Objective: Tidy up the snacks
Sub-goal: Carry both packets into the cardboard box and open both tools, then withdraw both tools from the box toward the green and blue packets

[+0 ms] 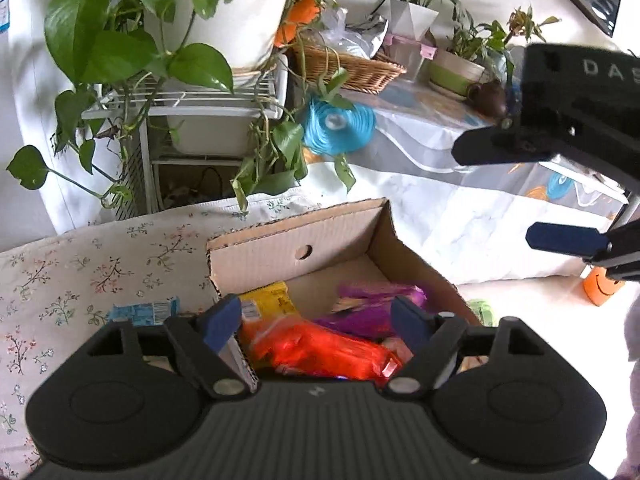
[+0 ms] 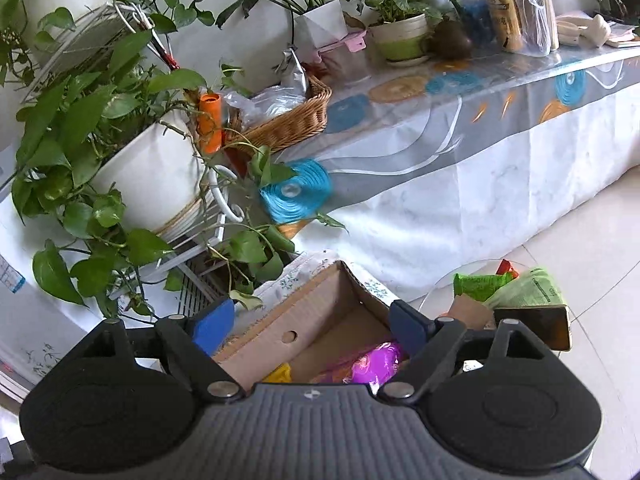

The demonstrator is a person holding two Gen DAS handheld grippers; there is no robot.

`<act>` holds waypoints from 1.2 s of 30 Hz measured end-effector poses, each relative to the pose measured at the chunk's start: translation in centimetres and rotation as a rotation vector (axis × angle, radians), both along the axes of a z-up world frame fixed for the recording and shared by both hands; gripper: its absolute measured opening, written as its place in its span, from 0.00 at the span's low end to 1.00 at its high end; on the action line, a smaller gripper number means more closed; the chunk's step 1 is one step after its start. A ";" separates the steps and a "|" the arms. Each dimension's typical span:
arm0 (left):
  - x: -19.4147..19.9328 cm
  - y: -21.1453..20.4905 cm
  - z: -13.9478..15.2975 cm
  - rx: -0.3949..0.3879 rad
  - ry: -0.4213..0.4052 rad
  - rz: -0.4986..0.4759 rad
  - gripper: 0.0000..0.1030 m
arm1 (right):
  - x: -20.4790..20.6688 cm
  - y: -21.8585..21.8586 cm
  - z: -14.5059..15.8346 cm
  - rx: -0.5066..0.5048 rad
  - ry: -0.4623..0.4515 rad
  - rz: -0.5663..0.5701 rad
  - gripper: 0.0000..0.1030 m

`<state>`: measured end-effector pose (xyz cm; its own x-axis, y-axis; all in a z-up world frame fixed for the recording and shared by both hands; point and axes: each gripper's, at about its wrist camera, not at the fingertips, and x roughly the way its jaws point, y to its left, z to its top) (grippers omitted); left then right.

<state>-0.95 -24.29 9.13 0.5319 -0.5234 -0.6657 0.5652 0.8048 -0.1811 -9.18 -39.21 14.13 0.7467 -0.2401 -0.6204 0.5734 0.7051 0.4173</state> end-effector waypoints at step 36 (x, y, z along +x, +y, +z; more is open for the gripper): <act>1.4 16.6 -1.3 0.070 0.065 0.101 0.86 | 4.1 6.1 -0.2 -0.050 -0.024 0.302 0.91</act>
<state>0.42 -7.70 7.78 0.5340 -0.4208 -0.7333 0.4700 0.8687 -0.1562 -5.07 -33.09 13.92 0.8030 -0.0351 -0.5949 0.3255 0.8620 0.3886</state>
